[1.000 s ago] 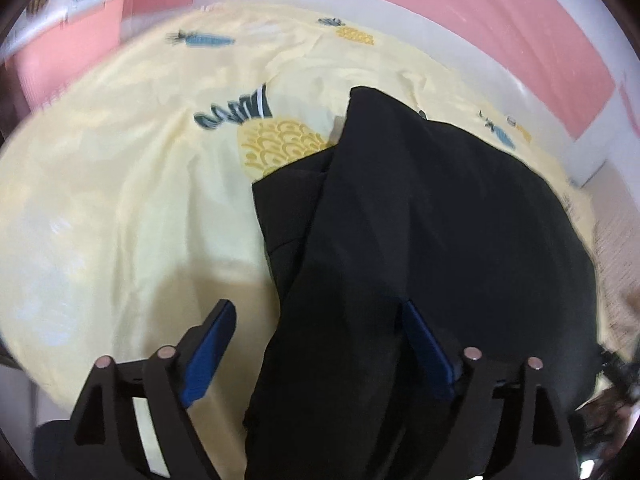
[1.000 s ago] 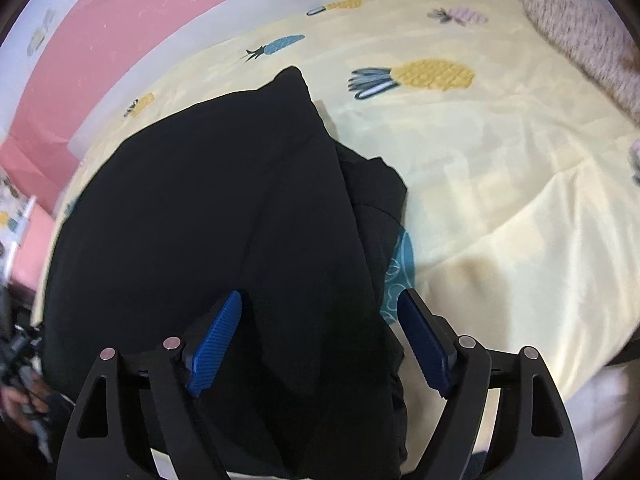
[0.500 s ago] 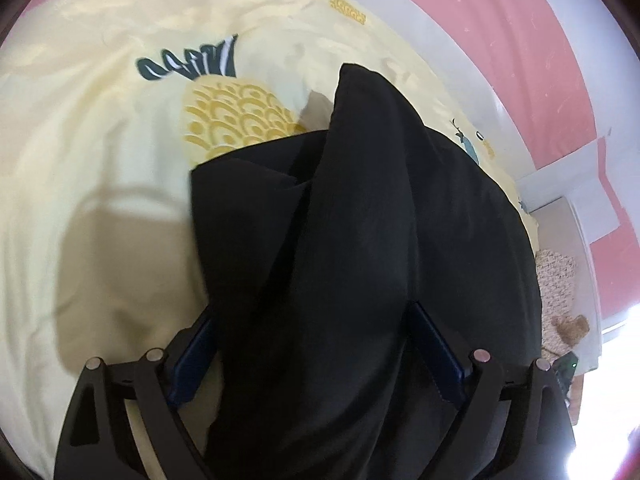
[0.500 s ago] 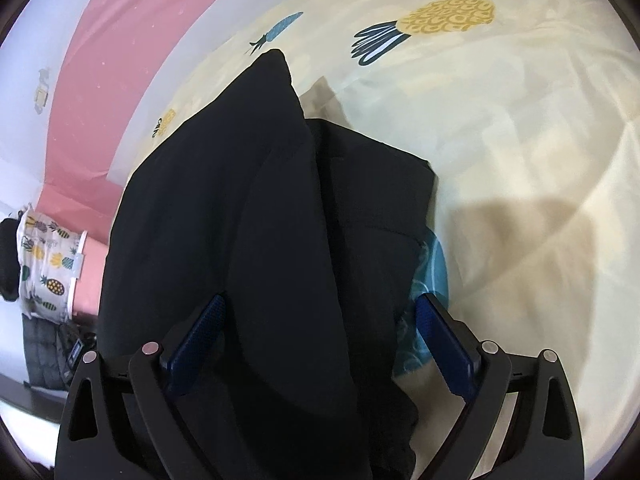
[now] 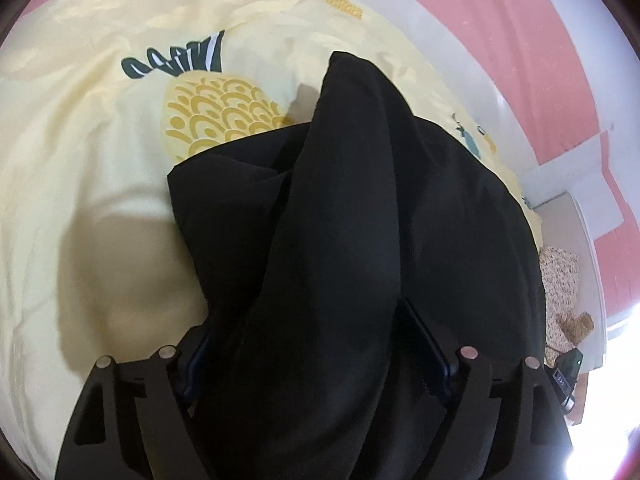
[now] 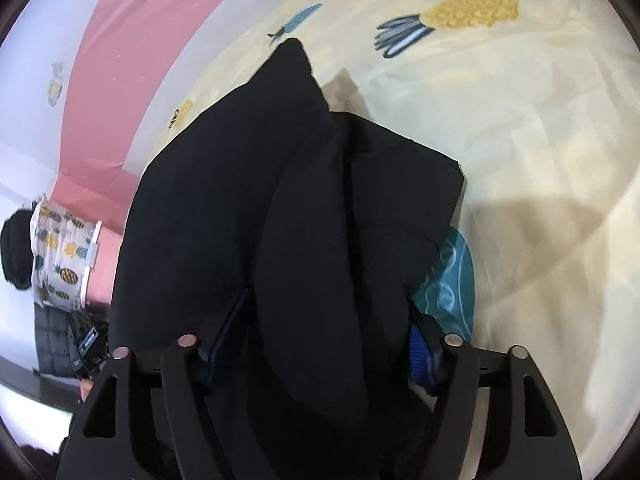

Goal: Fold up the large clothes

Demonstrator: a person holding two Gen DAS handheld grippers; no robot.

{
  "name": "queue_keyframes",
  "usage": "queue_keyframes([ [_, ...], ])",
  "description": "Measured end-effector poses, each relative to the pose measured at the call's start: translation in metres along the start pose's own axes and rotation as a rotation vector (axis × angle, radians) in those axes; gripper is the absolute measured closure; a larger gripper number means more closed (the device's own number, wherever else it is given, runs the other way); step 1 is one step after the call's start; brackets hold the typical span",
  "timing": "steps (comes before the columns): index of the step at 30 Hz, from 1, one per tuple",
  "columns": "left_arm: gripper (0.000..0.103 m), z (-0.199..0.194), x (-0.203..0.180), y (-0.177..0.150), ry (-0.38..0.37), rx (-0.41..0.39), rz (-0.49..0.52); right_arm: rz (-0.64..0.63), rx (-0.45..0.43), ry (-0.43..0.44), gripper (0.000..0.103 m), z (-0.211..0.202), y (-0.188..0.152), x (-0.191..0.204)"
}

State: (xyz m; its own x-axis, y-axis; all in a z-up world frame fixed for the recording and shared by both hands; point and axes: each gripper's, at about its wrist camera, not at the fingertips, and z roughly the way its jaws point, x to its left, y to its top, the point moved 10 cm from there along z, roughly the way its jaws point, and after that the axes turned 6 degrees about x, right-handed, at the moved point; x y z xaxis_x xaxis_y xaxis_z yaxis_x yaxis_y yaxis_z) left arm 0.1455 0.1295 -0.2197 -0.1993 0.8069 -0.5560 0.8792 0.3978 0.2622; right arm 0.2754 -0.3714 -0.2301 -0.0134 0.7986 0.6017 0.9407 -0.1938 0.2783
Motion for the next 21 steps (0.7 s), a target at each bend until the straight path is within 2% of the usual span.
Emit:
queue_keyframes([
  [6,0.01,0.013,-0.003,0.01,0.046,-0.003,-0.003,0.013,0.018,0.002,0.027,0.011,0.007,-0.001],
  [8,0.011,0.014,-0.006,0.007,0.076,-0.016,0.013,-0.001,0.009,-0.024,0.035,0.01,0.005,0.001],
  [11,0.025,0.015,-0.021,0.007,0.13,-0.044,0.049,-0.026,-0.009,-0.064,0.048,0.006,0.002,0.013],
  [13,0.039,0.011,-0.031,0.004,0.168,-0.062,0.084,-0.044,-0.01,-0.102,0.054,0.003,-0.002,0.02],
  [14,0.043,0.009,-0.037,0.003,0.186,-0.067,0.099,-0.048,-0.009,-0.115,0.057,0.002,-0.001,0.022],
  [16,0.059,0.003,-0.047,0.003,0.209,-0.074,0.117,-0.056,-0.007,-0.145,0.063,-0.001,-0.001,0.028],
  [19,0.07,-0.011,-0.061,0.003,0.224,-0.084,0.149,-0.082,-0.023,-0.178,0.069,-0.013,-0.001,0.042],
  [21,0.073,-0.023,-0.069,0.003,0.24,-0.096,0.174,-0.093,-0.045,-0.178,0.07,-0.023,-0.004,0.053],
])
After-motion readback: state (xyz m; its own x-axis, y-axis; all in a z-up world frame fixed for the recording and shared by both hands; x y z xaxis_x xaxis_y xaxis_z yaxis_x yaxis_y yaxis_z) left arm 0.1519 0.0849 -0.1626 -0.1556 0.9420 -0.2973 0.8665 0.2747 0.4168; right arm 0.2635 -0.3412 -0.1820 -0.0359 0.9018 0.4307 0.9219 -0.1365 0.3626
